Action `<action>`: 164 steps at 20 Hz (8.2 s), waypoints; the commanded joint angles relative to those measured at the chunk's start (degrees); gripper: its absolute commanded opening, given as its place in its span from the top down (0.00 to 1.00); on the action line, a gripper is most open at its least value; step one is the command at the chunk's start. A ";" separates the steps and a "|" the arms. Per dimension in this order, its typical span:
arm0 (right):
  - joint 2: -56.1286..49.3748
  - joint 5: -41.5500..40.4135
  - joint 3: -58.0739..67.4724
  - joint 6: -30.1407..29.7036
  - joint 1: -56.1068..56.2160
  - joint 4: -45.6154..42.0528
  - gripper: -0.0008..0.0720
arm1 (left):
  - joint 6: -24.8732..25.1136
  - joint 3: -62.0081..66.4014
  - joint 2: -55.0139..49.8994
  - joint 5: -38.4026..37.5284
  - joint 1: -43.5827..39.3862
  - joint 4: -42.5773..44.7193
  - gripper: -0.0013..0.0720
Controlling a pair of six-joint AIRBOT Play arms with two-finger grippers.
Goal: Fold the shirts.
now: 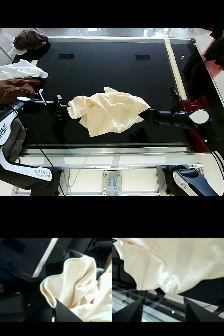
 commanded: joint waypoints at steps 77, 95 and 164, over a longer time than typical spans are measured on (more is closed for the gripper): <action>-24.24 16.57 54.88 1.97 -23.15 -34.03 0.28 | -15.28 24.85 29.66 2.05 14.38 39.04 0.02; -16.44 3.58 8.41 -11.43 -28.33 -8.37 0.29 | -20.20 -36.22 42.40 -9.64 27.74 18.29 0.19; -23.65 27.06 63.93 -4.42 -17.51 -8.31 0.96 | -4.46 49.62 12.74 -29.09 -6.93 48.98 0.97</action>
